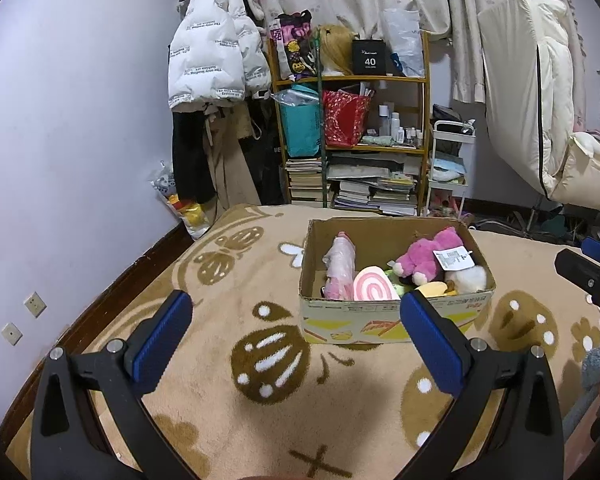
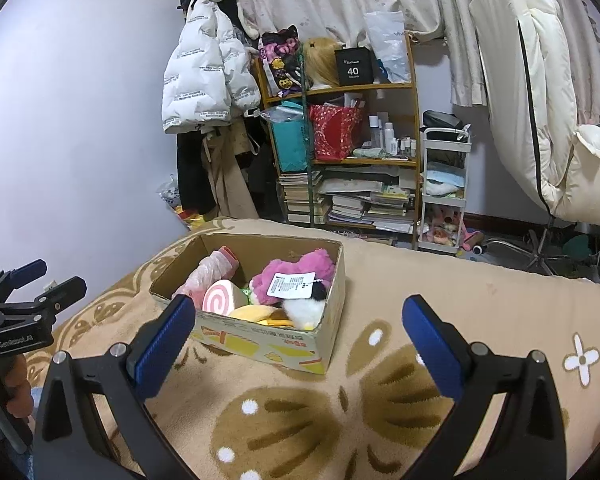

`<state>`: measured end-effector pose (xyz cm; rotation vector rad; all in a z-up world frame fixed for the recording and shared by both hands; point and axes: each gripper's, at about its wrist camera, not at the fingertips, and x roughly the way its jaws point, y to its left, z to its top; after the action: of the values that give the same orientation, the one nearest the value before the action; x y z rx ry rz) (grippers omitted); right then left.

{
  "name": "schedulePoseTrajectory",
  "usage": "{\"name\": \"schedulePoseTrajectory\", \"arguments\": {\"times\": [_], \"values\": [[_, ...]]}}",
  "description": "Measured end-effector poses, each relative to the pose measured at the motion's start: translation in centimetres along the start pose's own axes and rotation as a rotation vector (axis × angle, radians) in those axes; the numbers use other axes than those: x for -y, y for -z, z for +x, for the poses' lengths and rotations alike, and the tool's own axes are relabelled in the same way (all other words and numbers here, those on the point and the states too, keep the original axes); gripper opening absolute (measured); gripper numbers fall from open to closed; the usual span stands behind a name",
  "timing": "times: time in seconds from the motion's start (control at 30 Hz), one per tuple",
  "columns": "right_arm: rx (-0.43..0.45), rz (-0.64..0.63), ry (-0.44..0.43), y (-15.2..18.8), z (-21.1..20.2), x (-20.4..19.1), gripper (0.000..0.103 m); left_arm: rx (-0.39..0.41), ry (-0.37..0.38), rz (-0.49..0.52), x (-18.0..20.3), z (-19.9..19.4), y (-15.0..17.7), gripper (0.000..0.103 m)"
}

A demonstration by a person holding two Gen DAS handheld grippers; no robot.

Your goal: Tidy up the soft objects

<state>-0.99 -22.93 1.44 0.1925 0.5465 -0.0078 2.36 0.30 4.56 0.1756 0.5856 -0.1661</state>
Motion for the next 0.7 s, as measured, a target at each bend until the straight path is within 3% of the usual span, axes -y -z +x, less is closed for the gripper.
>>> {"name": "schedulePoseTrajectory", "arguments": {"times": [0.7], "values": [[-0.005, 0.000, 0.004, 0.14, 0.27, 0.41, 0.103, 0.011, -0.002, 0.009, 0.11, 0.25, 0.09, 0.103]]}}
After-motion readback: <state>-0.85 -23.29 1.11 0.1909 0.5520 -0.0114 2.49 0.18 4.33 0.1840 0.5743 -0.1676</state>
